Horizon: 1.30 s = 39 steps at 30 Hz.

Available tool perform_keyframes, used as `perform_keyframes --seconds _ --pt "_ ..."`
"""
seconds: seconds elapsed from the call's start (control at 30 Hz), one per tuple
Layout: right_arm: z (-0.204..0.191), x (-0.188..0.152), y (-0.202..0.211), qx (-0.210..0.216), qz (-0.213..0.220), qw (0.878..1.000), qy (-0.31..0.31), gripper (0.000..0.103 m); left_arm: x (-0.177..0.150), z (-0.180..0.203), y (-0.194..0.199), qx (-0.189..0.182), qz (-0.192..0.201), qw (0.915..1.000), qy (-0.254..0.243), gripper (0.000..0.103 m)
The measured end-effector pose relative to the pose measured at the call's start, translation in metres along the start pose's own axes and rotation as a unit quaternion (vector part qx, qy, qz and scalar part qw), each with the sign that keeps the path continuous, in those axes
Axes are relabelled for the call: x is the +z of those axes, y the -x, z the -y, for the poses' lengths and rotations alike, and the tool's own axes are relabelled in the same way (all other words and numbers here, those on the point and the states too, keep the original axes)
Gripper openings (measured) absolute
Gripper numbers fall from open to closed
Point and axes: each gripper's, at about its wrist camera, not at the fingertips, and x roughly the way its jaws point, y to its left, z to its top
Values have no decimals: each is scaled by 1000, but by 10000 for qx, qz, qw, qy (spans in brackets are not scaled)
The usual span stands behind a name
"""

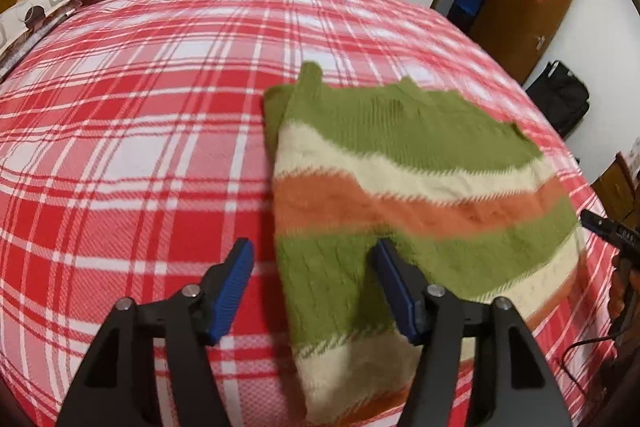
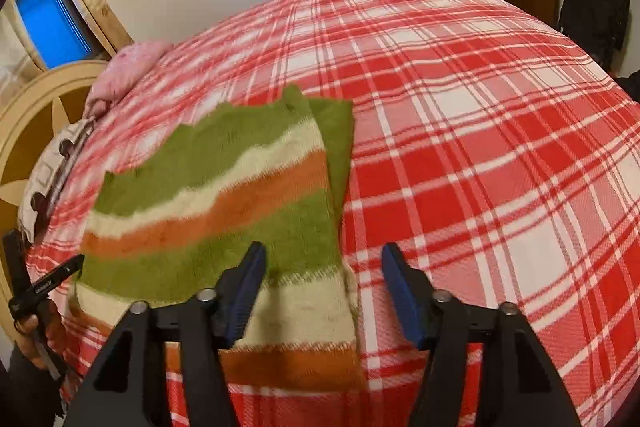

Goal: Fold small clothes

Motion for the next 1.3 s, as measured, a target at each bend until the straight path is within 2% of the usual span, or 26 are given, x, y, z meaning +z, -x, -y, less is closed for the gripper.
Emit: perform_keyframes --seconds 0.07,0.17,0.27,0.33,0.37,0.4,0.5,0.6,0.67,0.77,0.83,0.87,0.9,0.97,1.1,1.2,1.3 --pt "-4 10 3 31 152 9999 50 57 0 -1 2 -24 38 10000 52 63" --pt "-16 41 -7 155 306 9993 175 56 1 0 3 169 139 9998 -9 66" --pt "-33 69 -37 50 148 9991 404 56 0 2 -1 281 126 9995 -105 67" --pt "-41 83 -60 -245 98 9982 545 46 0 0 -6 320 93 9994 -99 69" --pt "-44 89 -79 -477 -128 9969 604 38 -1 -1 -7 321 76 9994 -73 70" --pt "-44 92 -93 -631 -282 9958 601 24 -1 -3 -8 287 71 9996 -28 70" --pt "-45 97 -119 -850 -397 9934 652 13 -4 -4 -7 300 104 9995 -69 73" --pt "-43 105 -123 -988 -204 9931 601 6 -6 -3 -11 427 144 9988 -185 80" --pt "-34 112 -131 -1064 -274 9930 434 6 -7 -1 -15 467 172 9986 -189 83" --pt "-26 116 -130 -877 -296 9953 281 6 -6 1 -14 540 206 9982 -153 83" --pt "-31 111 -110 -808 -112 9961 335 7 -7 1 -5 450 221 9987 -36 82" --pt "-34 108 -100 -774 -48 9963 365 13 -9 1 1 447 265 9986 -23 82" --pt "-39 102 -86 -692 41 9966 440 38 -12 2 9 431 342 9985 -56 82" --pt "-52 85 -57 -458 246 9970 567 65 -19 8 22 463 448 9977 -208 83" --pt "-85 40 -19 154 321 9949 945 65 -29 15 31 383 457 9978 -274 83" --pt "-109 -5 -14 114 84 9898 1415 65 -38 15 20 513 309 9977 -326 83" --pt "-101 -32 -39 -357 -409 9904 1272 65 -42 10 4 676 95 9970 -364 86"
